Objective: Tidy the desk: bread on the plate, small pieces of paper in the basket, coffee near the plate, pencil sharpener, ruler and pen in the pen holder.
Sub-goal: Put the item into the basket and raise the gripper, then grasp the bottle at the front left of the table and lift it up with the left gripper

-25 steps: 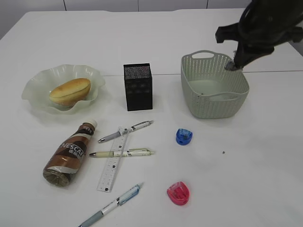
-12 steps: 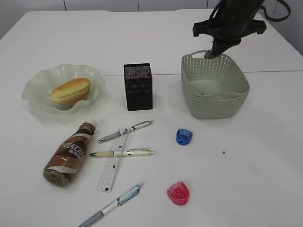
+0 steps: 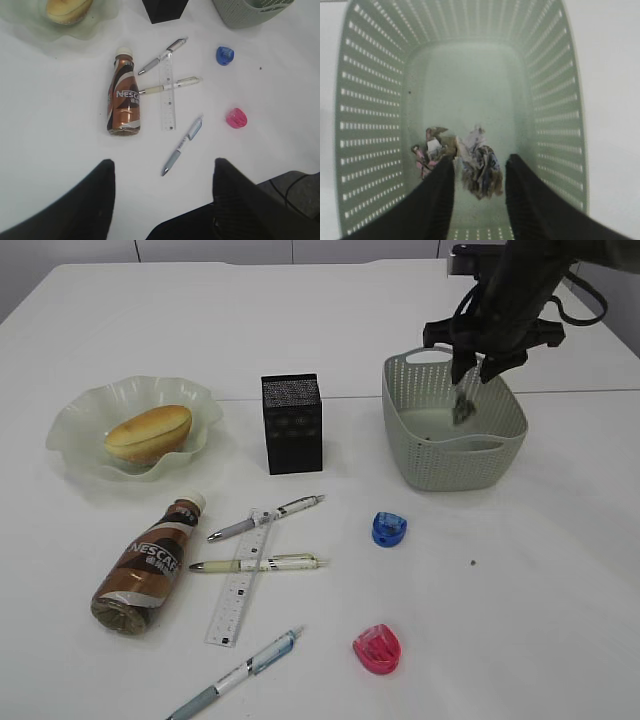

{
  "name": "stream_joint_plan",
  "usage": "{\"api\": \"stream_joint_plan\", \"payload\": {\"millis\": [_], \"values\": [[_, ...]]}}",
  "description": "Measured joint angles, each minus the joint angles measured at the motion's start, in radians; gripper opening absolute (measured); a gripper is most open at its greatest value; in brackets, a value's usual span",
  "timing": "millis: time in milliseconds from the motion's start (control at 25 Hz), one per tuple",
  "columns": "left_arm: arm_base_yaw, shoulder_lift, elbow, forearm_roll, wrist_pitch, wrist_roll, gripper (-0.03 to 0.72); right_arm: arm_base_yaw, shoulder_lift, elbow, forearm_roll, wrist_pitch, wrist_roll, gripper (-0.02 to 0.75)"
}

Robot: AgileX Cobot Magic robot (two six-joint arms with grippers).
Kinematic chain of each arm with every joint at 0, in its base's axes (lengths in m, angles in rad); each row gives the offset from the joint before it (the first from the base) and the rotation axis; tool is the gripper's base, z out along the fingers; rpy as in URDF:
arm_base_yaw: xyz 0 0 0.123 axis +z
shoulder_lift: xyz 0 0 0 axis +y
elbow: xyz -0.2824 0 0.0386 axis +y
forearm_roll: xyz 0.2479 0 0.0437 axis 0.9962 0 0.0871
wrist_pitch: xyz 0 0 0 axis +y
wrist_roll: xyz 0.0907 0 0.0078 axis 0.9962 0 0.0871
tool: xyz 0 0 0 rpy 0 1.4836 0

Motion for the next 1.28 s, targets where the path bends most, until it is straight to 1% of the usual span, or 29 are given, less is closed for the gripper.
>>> {"api": "stream_joint_plan", "payload": {"millis": [40, 120, 160, 240, 400, 560, 760, 880, 1040, 1280], "values": [[0.0, 0.0, 0.0, 0.0, 0.0, 0.0, 0.453, -0.001, 0.0, -0.002, 0.007, -0.014, 0.001, 0.319], [0.0, 0.0, 0.0, 0.0, 0.0, 0.0, 0.452, -0.001, 0.0, -0.004, 0.017, -0.031, 0.001, 0.429], [0.0, 0.0, 0.0, 0.0, 0.0, 0.0, 0.452, -0.001, 0.0, -0.004, 0.021, -0.037, 0.001, 0.472], [0.0, 0.0, 0.0, 0.0, 0.0, 0.0, 0.452, -0.001, 0.0, -0.006, 0.028, -0.036, 0.001, 0.507], [0.0, 0.0, 0.0, 0.0, 0.0, 0.0, 0.452, -0.001, 0.0, -0.01, 0.082, -0.005, 0.002, 0.519], [0.0, 0.0, 0.0, 0.0, 0.0, 0.0, 0.452, -0.001, -0.02, -0.033, 0.138, 0.09, -0.011, 0.52], [0.0, 0.0, 0.0, 0.0, 0.0, 0.0, 0.452, -0.001, -0.048, -0.078, 0.14, 0.226, -0.024, 0.502], [0.0, 0.0, 0.0, 0.004, 0.0, 0.0, 0.452, -0.001, -0.05, -0.091, 0.124, 0.242, -0.041, 0.489], [0.0, 0.0, 0.0, 0.029, 0.0, 0.0, 0.452, -0.001, -0.067, -0.094, 0.137, 0.25, -0.09, 0.48], [0.0, 0.084, 0.0, 0.044, 0.0, 0.0, 0.456, 0.004, -0.194, -0.092, 0.164, 0.256, -0.122, 0.479]]}}
